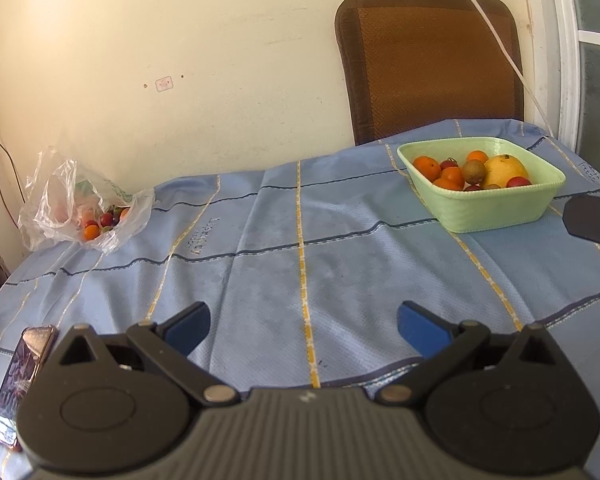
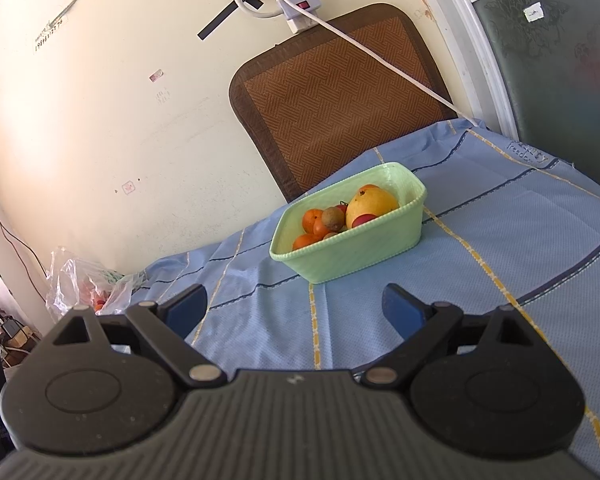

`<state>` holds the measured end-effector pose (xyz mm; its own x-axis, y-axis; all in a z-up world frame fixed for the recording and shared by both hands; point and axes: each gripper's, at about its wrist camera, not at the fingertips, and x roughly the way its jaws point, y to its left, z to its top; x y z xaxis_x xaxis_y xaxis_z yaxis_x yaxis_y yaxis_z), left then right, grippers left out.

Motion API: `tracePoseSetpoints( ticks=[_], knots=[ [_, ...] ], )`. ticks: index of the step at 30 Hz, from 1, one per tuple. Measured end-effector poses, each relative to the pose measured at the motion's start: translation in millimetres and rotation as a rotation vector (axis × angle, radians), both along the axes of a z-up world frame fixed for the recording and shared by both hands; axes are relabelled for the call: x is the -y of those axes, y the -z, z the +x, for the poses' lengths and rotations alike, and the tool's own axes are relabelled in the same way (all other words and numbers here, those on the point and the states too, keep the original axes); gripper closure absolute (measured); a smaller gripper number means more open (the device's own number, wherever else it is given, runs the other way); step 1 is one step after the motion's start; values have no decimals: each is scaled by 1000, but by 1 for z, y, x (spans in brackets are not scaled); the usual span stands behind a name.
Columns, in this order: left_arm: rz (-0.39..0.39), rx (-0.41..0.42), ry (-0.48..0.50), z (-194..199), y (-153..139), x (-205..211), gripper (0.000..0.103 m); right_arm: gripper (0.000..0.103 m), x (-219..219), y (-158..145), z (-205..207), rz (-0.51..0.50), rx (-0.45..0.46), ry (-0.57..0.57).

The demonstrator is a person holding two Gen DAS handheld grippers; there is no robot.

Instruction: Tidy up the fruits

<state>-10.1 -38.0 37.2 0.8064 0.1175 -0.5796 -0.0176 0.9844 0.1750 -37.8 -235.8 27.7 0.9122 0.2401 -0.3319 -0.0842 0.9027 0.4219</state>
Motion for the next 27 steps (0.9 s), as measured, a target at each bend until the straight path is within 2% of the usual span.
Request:
tracePoseSetpoints(
  ticks=[14,27],
  knots=[
    [18,2,5,0,0,3,0,7,3,0,0,6,-2,7],
    [3,-2,22,-1,1,2,0,7,2,2,-1,9,-9,6]
  ],
)
